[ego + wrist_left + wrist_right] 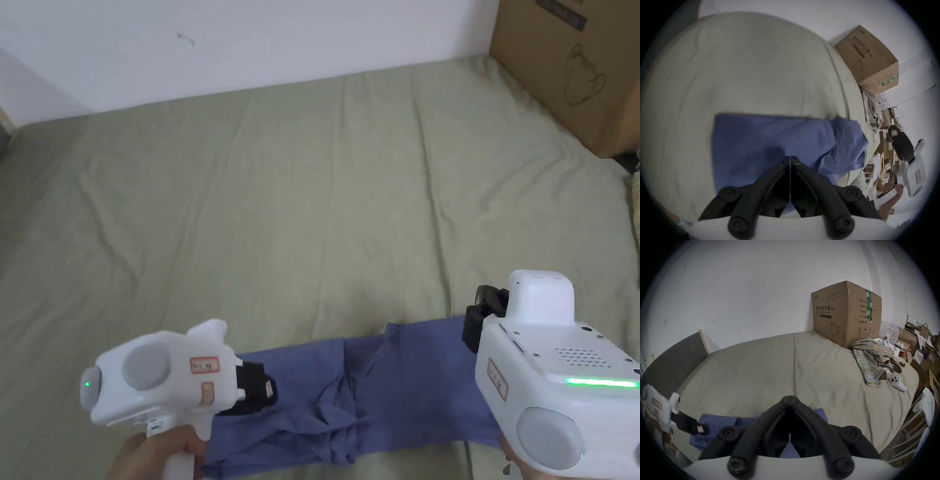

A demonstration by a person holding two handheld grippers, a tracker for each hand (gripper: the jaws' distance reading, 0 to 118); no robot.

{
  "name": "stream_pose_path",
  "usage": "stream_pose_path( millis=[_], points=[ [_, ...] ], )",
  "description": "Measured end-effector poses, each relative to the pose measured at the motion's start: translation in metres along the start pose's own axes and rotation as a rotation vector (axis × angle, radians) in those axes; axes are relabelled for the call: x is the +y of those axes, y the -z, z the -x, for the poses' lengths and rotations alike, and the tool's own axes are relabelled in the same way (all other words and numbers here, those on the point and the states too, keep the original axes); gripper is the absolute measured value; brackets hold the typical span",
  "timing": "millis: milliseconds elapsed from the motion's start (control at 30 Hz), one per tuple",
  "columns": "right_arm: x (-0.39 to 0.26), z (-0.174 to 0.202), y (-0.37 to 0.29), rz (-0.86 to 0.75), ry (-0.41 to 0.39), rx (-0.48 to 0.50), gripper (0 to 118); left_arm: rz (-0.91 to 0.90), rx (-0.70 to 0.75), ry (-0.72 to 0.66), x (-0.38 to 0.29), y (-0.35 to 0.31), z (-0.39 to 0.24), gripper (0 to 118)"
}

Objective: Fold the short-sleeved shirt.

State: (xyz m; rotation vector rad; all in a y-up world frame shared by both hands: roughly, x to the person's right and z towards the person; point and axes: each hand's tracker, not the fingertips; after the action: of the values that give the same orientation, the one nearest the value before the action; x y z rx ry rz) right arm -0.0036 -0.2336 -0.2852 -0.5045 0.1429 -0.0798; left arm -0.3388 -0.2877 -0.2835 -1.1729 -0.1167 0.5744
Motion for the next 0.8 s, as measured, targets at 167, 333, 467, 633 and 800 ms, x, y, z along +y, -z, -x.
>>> stream_pose_path(
  millis=[167, 333, 467, 633, 800],
  points=[
    [-0.001, -0.008, 0.002, 0.013, 0.018, -0.003, 1, 0.090, -0.117, 0.007, -0.020, 0.034, -0.024, 0],
    [-0.001, -0.017, -0.001, 0.013, 0.023, -0.019, 1, 0.097, -0.129, 0.038, -0.022, 0.043, -0.050, 0],
    [0.000, -0.024, -0.001, 0.013, 0.050, -0.028, 1, 0.125, -0.177, 0.113, -0.026, 0.048, -0.073, 0],
    [0.003, -0.029, -0.004, 0.012, 0.037, -0.039, 1, 0.184, -0.163, 0.182, -0.039, 0.064, -0.095, 0],
    [0.008, -0.032, -0.011, -0.010, 0.038, -0.051, 0, 0.101, -0.207, 0.189, -0.027, 0.030, -0.093, 0]
  ],
)
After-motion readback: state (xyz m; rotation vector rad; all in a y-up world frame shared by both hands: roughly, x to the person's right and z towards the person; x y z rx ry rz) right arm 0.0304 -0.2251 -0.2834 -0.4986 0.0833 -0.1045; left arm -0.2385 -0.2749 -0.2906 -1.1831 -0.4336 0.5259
